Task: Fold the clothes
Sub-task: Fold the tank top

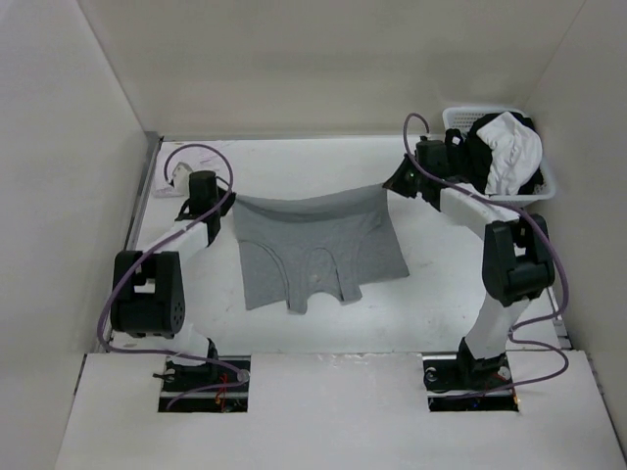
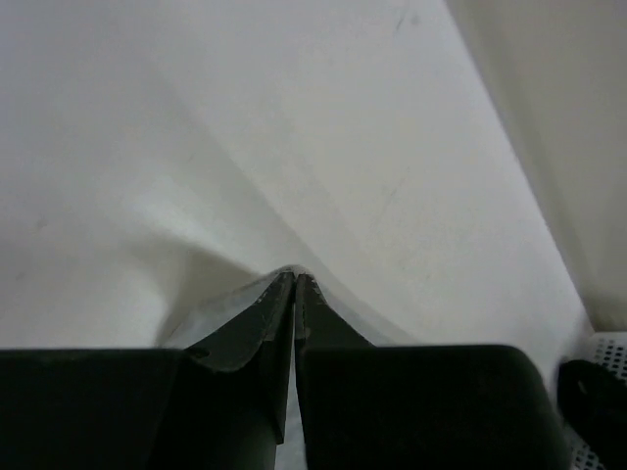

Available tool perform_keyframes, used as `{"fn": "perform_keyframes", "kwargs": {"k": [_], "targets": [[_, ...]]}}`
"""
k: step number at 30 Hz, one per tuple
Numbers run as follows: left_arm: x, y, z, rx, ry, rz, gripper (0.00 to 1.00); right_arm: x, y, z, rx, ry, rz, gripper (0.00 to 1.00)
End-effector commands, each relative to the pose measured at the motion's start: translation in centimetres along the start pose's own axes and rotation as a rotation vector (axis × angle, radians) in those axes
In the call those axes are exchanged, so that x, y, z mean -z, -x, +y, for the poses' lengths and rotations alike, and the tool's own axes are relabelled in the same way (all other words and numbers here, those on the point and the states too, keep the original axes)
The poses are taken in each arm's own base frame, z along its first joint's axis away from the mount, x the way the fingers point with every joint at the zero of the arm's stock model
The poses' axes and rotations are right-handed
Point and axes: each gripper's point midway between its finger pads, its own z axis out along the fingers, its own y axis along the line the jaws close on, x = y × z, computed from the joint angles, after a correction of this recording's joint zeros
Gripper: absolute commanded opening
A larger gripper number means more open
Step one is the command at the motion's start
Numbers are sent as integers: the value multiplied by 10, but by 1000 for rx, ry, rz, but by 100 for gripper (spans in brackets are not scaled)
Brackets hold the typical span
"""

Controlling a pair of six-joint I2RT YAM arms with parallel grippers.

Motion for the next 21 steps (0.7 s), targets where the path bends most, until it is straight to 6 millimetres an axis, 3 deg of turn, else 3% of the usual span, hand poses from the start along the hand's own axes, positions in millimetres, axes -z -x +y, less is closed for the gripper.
{"fn": "perform_keyframes", "kwargs": {"k": [1,4,6,10,21], "targets": [[-9,64,-79,49,-203,-169,0,0,73,37,15,129,-142,4],[-14,68,-82,59,-215,-160,0,-1,81,37,25,127,-146,5],[-5,65,-81,67,-226,-155,0,1,78,33,25,119,-141,5],[23,50,-73,86,-258,-143,0,15,61,19,8,108,-146,5],[80,26,-17,143,-276,-104,0,78,-1,-7,-50,109,-189,5]]}}
